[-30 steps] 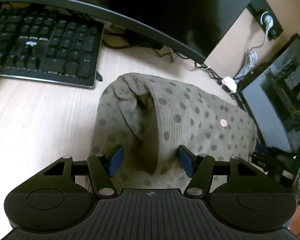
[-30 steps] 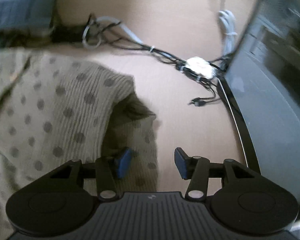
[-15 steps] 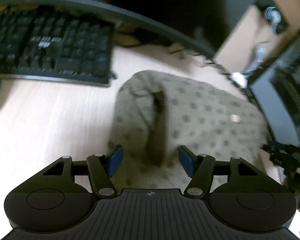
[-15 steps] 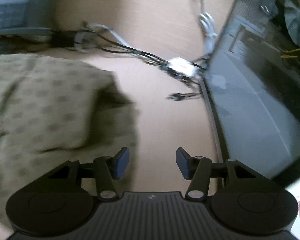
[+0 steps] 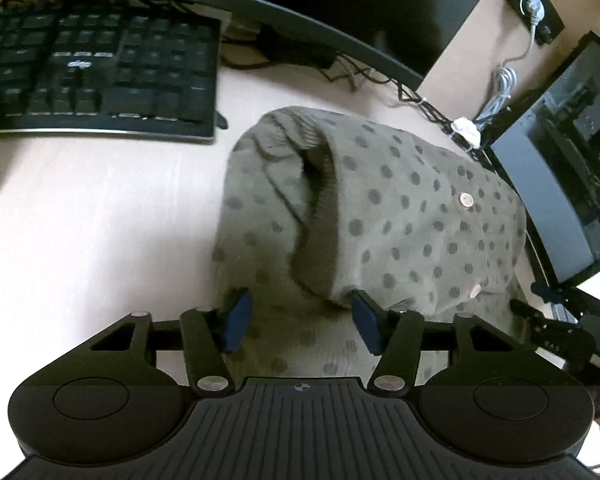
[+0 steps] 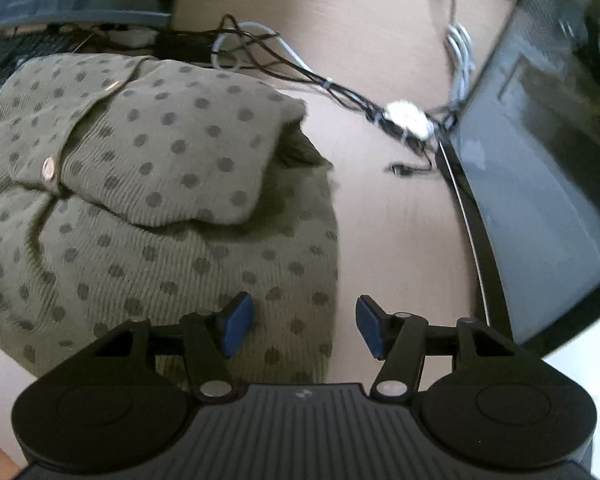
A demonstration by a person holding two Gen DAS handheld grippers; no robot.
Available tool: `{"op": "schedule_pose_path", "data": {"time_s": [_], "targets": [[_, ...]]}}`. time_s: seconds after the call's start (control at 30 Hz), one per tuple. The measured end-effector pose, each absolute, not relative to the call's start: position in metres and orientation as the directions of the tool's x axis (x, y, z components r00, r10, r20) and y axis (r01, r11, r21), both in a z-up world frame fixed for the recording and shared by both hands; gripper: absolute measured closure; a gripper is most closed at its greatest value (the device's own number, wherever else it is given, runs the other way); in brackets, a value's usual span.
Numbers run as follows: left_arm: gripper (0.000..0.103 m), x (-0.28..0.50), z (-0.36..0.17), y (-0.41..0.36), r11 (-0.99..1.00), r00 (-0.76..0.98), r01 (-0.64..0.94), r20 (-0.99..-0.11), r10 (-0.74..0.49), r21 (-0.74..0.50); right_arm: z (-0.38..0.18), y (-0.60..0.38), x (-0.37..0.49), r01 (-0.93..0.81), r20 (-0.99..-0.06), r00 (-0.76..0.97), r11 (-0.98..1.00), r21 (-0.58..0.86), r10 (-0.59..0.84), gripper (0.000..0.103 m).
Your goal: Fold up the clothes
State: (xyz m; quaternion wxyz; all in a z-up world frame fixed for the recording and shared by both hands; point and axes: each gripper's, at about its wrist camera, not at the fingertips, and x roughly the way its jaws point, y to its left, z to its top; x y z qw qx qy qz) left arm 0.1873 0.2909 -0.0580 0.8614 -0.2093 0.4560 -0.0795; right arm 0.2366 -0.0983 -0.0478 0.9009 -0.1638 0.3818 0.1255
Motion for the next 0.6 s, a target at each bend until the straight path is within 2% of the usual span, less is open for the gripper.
{"op": "schedule_pose_path", "data": {"time_s": [0.03,0.1,0.17,0.27,0.37,0.4,0.43,0.47,0.5,0.53,0.57,0.6], "targets": [[0.036,0.185,-0.055,0.293,0.901,0.579,-0.070,-0.753,-0.312,-0.427,-0.042,-0.104,0.239,-0.341,-0.731,0.666,0.932,-0.125,0.146,0.047],[0.030,0.180,-0.043,0.297,0.870,0.617,-0.038,-0.696,-0.366,-0.492,-0.025,-0.115,0.246,-0.334,-0.710,0.649,0.941,0.057,0.273,0.046],[0.014,0.182,-0.034,0.297,0.832,0.649,0.005,-0.631,-0.425,-0.555,-0.014,-0.119,0.259,-0.326,-0.676,0.640,0.925,0.193,0.367,0.043],[0.012,0.198,-0.036,0.281,0.824,0.646,0.043,-0.613,-0.454,-0.565,-0.015,-0.112,0.285,-0.315,-0.642,0.635,0.903,0.292,0.430,0.040],[0.013,0.220,-0.049,0.263,0.845,0.619,0.026,-0.655,-0.433,-0.534,-0.030,-0.094,0.312,-0.316,-0.662,0.626,0.910,0.268,0.412,0.039],[0.013,0.225,-0.055,0.259,0.850,0.611,0.006,-0.671,-0.420,-0.527,-0.035,-0.089,0.317,-0.330,-0.668,0.611,0.904,0.273,0.425,0.042],[0.017,0.231,-0.060,0.255,0.855,0.602,-0.014,-0.687,-0.407,-0.519,-0.039,-0.085,0.322,-0.349,-0.671,0.593,0.893,0.285,0.446,0.051],[0.029,0.231,-0.055,0.254,0.855,0.603,-0.009,-0.685,-0.408,-0.518,-0.040,-0.080,0.325,-0.372,-0.673,0.578,0.883,0.287,0.462,0.078],[0.041,0.230,-0.048,0.253,0.855,0.607,0.002,-0.679,-0.413,-0.519,-0.034,-0.075,0.322,-0.400,-0.671,0.581,0.879,0.258,0.461,0.087],[0.063,0.229,-0.040,0.251,0.854,0.611,0.013,-0.673,-0.418,-0.519,-0.025,-0.069,0.316,-0.429,-0.667,0.593,0.878,0.211,0.451,0.092],[0.075,0.227,-0.032,0.250,0.854,0.615,0.024,-0.666,-0.423,-0.520,-0.010,-0.068,0.308,-0.455,-0.648,0.611,0.872,0.181,0.454,0.093],[0.077,0.226,-0.025,0.249,0.853,0.618,0.035,-0.660,-0.427,-0.520,0.009,-0.070,0.298,-0.479,-0.620,0.632,0.863,0.158,0.464,0.093]]}}
